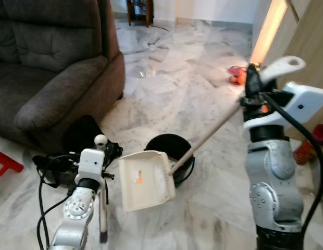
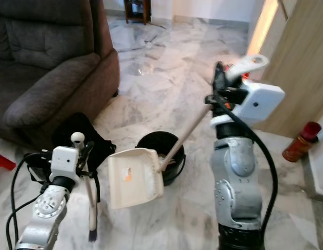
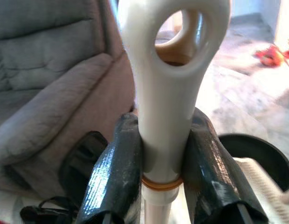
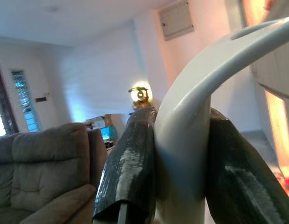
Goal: Sweep floor
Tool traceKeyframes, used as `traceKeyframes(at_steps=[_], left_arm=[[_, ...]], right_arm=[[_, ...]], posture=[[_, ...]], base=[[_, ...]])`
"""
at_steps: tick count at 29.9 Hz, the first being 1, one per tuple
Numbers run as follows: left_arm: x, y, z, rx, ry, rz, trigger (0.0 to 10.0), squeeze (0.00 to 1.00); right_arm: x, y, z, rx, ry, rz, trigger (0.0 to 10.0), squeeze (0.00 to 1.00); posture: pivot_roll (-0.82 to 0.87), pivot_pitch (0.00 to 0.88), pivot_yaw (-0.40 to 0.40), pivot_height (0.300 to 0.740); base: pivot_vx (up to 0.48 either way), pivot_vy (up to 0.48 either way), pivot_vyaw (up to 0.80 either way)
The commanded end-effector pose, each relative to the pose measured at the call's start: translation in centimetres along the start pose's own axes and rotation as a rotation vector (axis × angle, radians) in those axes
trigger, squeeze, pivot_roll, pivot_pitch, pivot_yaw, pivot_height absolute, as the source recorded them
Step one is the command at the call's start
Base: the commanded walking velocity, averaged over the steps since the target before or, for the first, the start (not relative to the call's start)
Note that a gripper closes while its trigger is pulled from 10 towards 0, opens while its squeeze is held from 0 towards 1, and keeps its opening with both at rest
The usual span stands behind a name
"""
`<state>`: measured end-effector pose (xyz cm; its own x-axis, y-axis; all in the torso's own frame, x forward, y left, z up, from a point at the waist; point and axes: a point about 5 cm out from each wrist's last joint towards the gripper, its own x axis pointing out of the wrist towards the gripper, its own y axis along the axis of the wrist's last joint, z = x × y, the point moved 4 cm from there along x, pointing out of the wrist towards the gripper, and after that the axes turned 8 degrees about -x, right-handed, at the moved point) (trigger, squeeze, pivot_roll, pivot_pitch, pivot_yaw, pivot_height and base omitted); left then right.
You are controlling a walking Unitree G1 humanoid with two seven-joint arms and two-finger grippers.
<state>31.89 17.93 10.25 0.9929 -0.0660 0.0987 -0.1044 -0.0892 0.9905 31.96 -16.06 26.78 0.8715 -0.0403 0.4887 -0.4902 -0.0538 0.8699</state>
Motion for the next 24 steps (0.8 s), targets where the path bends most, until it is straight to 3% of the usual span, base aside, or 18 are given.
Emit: traceKeyframes(at_steps=[1,24], left_arm=[[0.14,0.80,-0.71,0.030,0.020,0.036,10.0,0.00],[0.59,1.25,-0.62,0.028,0.021,0.052,10.0,0.00]], right_arm=[[0.31,1.49,-0.97,0.037,0.022,0.070,10.0,0.00],[0.35,0.91,-0.68,0.038,0.006,0.048,10.0,0.00]], posture=[[0.15,0.051,0.022,0.740],[0.15,0.055,0.021,0.740]], base=[[0.300,0.000,0.00],[0.300,0.000,0.00]])
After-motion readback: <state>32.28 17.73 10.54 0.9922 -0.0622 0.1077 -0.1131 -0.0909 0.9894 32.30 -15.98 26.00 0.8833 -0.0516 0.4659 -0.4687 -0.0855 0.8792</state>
